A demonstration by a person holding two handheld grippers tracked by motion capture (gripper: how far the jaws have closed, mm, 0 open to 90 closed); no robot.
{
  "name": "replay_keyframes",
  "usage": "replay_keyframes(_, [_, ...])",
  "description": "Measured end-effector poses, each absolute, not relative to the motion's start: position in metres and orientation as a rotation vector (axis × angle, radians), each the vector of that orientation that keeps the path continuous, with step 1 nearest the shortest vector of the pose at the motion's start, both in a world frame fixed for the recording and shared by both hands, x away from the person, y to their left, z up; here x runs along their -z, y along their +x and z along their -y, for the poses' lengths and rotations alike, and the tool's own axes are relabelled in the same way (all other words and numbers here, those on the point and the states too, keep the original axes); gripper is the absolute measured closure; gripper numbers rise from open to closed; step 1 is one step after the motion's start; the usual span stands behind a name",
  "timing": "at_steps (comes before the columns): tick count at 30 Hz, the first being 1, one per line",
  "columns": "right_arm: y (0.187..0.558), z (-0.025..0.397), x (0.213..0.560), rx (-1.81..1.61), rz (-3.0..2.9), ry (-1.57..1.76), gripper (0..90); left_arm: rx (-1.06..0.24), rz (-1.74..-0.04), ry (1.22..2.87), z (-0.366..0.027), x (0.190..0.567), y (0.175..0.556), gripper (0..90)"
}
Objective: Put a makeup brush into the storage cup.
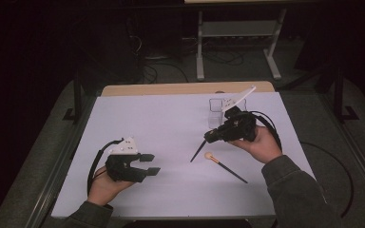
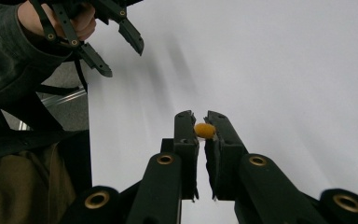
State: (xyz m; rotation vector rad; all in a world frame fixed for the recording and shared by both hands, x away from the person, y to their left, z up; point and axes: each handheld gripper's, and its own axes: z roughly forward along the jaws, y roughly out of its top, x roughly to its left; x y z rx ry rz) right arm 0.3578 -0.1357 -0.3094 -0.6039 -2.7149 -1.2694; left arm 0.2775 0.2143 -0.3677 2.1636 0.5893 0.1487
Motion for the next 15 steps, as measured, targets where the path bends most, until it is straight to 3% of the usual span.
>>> replay_keyframes(15, [0.367,0.147,0.296,1.260,2.747,-0.652,82.5,-0.180,-0.612,2.163,-0.221,0.372,0.273,40.0])
